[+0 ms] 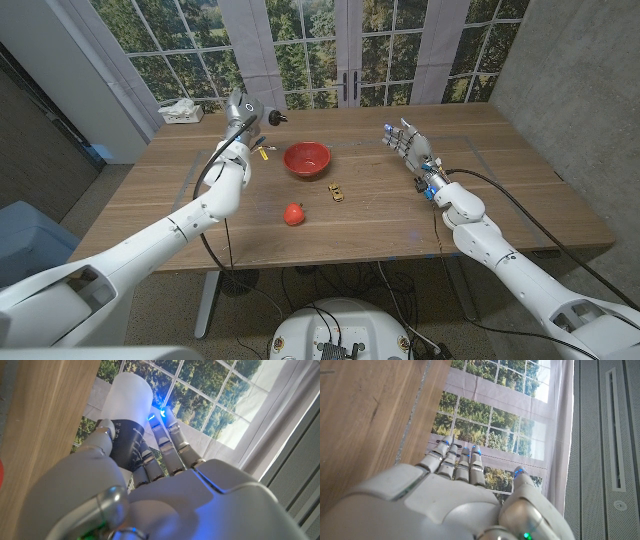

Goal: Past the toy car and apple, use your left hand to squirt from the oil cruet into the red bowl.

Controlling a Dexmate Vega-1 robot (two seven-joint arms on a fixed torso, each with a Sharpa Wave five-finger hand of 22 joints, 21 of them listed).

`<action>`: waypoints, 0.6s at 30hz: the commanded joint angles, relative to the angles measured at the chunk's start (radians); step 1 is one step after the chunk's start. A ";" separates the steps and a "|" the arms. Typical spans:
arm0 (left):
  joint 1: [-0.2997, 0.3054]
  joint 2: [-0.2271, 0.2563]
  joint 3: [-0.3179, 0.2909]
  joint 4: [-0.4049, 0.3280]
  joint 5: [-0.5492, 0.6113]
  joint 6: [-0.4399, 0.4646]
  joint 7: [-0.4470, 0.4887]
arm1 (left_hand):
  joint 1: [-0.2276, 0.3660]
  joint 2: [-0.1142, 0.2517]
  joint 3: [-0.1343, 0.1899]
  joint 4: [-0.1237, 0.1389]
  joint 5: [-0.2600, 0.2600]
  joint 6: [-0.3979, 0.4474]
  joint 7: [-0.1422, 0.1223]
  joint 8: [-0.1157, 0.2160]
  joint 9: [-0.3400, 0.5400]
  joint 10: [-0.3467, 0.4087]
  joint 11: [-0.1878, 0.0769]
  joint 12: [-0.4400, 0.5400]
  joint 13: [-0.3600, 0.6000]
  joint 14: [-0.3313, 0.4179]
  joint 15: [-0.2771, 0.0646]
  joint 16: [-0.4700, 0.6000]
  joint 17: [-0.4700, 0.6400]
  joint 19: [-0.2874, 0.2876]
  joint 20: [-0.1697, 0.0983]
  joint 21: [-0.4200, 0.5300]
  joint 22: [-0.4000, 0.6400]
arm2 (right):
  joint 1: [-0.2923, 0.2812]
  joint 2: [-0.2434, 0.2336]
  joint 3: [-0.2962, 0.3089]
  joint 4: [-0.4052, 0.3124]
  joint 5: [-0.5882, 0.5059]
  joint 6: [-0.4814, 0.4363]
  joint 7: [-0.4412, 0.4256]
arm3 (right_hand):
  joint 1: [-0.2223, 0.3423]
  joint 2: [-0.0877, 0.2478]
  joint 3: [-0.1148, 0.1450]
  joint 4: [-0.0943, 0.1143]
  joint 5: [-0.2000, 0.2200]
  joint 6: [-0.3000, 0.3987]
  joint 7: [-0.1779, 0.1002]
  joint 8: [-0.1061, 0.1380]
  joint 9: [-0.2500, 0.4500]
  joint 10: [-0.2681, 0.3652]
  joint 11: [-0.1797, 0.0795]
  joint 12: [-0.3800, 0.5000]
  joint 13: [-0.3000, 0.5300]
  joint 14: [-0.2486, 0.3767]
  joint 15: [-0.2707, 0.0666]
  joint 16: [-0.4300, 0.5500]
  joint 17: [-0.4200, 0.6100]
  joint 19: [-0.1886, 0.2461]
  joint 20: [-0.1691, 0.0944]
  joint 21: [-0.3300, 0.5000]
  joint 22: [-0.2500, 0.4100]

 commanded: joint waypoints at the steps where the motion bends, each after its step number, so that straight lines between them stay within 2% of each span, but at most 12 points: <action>1: 0.072 -0.040 -0.038 0.001 -0.121 0.150 0.115 | -0.014 -0.003 0.003 0.011 -0.002 -0.001 0.012 0.001 0.001 -0.004 0.001 0.001 0.003 -0.002 -0.154 0.003 0.002 0.012 -0.129 -0.003 0.002 | -0.019 -0.036 -0.004 -0.089 -0.031 -0.034 -0.047 | -0.005 0.005 0.004 -0.008 -0.001 -0.002 -0.004 0.002 0.004 0.006 0.005 0.006 0.003 0.003 0.003 0.001 -0.001 0.010 -0.001 -0.002 0.005; 8: 0.102 -0.048 -0.049 -0.009 -0.199 0.200 0.169 | -0.031 -0.010 0.000 0.012 -0.003 -0.014 0.012 -0.003 0.000 -0.010 0.002 -0.001 0.002 -0.001 -0.154 0.004 0.002 0.018 -0.126 -0.010 0.001 | -0.022 -0.051 -0.010 -0.128 -0.048 -0.057 -0.069 | -0.007 0.004 0.003 -0.008 -0.001 -0.002 -0.005 0.002 0.004 0.004 0.004 0.006 0.003 0.002 0.000 0.000 -0.001 0.010 -0.001 -0.001 0.005; 18: 0.124 -0.053 -0.064 -0.033 -0.337 0.246 0.263 | -0.059 -0.019 -0.004 0.014 -0.002 -0.047 0.028 -0.010 -0.001 -0.036 0.004 -0.008 0.000 -0.008 -0.152 0.001 0.000 0.013 -0.116 -0.026 0.001 | -0.038 -0.071 -0.010 -0.186 -0.065 -0.082 -0.102 | -0.008 0.003 0.003 -0.009 -0.001 -0.001 -0.003 0.002 0.004 0.004 0.006 0.006 0.003 0.002 0.003 0.000 -0.002 0.012 0.000 -0.001 0.005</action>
